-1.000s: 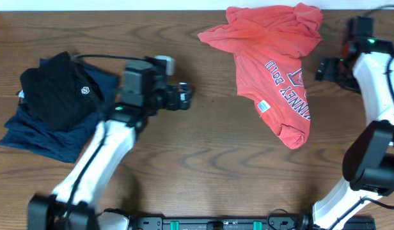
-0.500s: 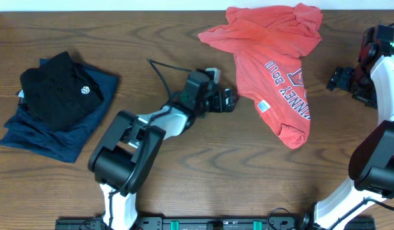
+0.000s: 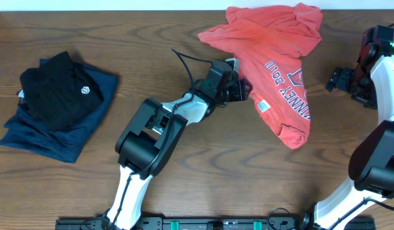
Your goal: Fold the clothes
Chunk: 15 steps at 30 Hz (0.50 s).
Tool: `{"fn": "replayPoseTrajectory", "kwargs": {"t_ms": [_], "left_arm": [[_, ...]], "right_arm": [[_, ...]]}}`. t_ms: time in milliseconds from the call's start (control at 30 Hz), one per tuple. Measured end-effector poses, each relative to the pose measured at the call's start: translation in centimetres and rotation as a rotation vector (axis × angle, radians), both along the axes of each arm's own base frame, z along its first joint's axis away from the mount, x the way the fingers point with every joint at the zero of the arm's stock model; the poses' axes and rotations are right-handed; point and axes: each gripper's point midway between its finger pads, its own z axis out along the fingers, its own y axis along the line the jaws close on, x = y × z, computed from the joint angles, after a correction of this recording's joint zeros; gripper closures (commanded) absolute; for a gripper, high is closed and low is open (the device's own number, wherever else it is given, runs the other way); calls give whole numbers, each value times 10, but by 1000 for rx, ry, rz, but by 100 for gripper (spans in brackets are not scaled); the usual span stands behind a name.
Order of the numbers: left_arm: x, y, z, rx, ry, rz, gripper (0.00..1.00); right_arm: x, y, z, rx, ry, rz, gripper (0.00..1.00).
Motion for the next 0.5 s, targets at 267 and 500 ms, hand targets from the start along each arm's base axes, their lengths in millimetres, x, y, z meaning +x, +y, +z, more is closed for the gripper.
{"fn": "replayPoseTrajectory", "kwargs": {"t_ms": [267, 500], "left_arm": [[-5, 22, -15, 35, 109, 2, 94], [-13, 135, 12, 254, 253, 97, 94]], "right_arm": [[0, 0, 0, 0, 0, 0, 1], [0, -1, 0, -3, 1, 0, 1]]}}
